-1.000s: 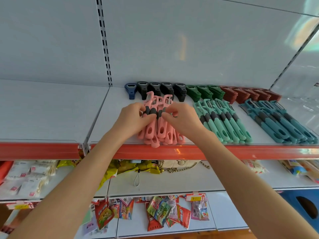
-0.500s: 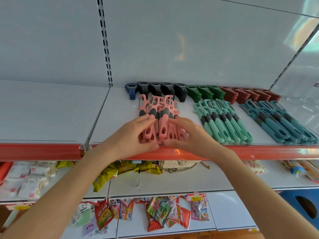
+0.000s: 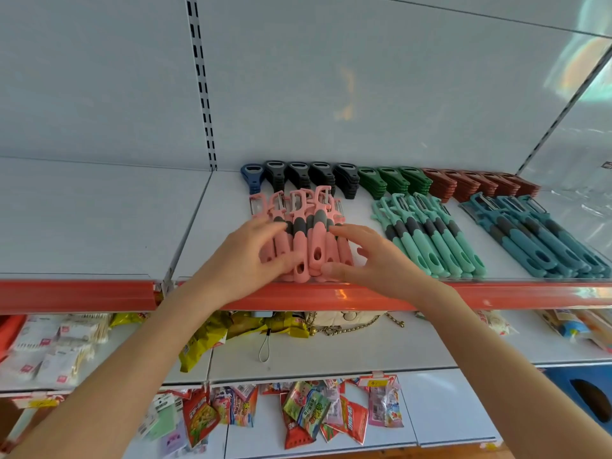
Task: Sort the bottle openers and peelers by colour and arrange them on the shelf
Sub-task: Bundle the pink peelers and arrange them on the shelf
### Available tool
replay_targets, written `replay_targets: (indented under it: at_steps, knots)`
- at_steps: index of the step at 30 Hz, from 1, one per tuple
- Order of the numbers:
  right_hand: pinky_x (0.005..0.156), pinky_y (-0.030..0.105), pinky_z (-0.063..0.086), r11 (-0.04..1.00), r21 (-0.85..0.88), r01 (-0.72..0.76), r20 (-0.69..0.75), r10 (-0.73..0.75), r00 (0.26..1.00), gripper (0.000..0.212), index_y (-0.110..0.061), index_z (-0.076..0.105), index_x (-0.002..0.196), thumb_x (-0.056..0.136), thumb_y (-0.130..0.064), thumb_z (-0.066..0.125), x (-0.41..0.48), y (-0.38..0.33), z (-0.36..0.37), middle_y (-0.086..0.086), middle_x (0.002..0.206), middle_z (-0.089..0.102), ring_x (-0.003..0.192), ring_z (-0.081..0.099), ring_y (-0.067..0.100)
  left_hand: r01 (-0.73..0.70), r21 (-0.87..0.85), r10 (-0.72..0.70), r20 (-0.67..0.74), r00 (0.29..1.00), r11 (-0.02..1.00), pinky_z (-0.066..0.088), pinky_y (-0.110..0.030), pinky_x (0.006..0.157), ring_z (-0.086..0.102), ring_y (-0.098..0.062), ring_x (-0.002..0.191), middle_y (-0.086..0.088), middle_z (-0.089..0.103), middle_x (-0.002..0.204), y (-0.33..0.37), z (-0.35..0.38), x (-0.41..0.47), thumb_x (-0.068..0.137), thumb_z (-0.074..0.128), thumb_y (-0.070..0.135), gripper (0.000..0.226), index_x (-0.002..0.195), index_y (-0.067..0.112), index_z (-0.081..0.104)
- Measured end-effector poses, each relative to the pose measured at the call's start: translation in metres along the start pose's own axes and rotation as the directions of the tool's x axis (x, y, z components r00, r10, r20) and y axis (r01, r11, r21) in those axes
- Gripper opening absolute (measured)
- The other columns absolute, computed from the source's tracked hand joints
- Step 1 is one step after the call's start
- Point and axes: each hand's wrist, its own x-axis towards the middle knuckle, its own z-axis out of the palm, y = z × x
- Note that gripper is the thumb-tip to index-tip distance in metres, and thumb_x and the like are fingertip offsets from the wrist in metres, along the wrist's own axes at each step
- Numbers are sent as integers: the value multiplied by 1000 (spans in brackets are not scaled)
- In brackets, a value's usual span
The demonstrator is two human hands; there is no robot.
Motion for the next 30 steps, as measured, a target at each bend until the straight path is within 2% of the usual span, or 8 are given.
replay_targets:
  at_steps: [4,10,12,15,17,19,23,30]
  knots:
    - [110,37,33,999,33,-40,12,39,999,95,-33,35,139,55,-71,57,6,3,-3,-7,146,34,133,33,8,127,43,-131,90,987,991,32,-22,93,42,-19,127,-5,42,142,-7,-6,13,89,47,46,60,139,13,38]
    - [110,38,33,999,2,-53,71,52,996,89,-33,34,140,63,-60,67,13,8,-3,-6,146,34,133,34,11,92,48,-98,139,985,995,35,-21,88,50,-16,117,-1,56,128,-16,-7,21,84,59,43,52,128,17,52]
    - [108,38,36,999,-17,-52,67,53,996,90,-35,34,139,59,-64,65,13,7,-3,-6,145,37,131,37,13,69,11,-69,143,987,998,33,-19,91,46,-11,120,4,52,133,-18,-9,20,80,60,53,62,131,20,50]
    - [106,38,36,999,-40,-25,76,28,997,85,-39,33,139,64,-61,67,14,8,-2,-5,145,38,130,38,13,71,-57,-56,240,969,996,23,-20,100,25,-2,130,18,26,138,-12,-8,14,61,63,64,91,141,32,31]
    - [107,37,36,999,-44,-11,79,14,997,82,-39,32,139,67,-58,67,14,8,-2,-5,145,37,131,36,13,55,-23,-45,299,953,998,18,-26,108,12,-5,138,18,5,150,-10,-3,13,54,64,74,102,142,42,22]
    - [110,35,31,999,-44,2,78,1,997,77,-39,33,139,71,-54,67,13,7,-3,-4,147,33,136,30,12,53,16,-55,303,951,998,18,-30,111,9,-11,141,11,-5,155,-11,1,14,51,62,80,104,140,46,22]
    - [112,29,20,996,-79,40,67,-35,997,67,-39,39,136,75,-54,62,13,7,-1,-3,152,25,141,16,8,37,26,-42,266,963,999,17,-22,107,13,-11,141,5,6,155,-9,3,15,70,63,58,81,141,40,26]
    - [110,25,17,994,-74,74,114,-66,991,61,-37,42,135,79,-51,60,9,6,-7,-9,152,23,140,17,5,41,30,-47,273,961,999,18,-22,105,16,-10,140,4,14,155,-10,0,15,71,62,55,78,140,40,28]
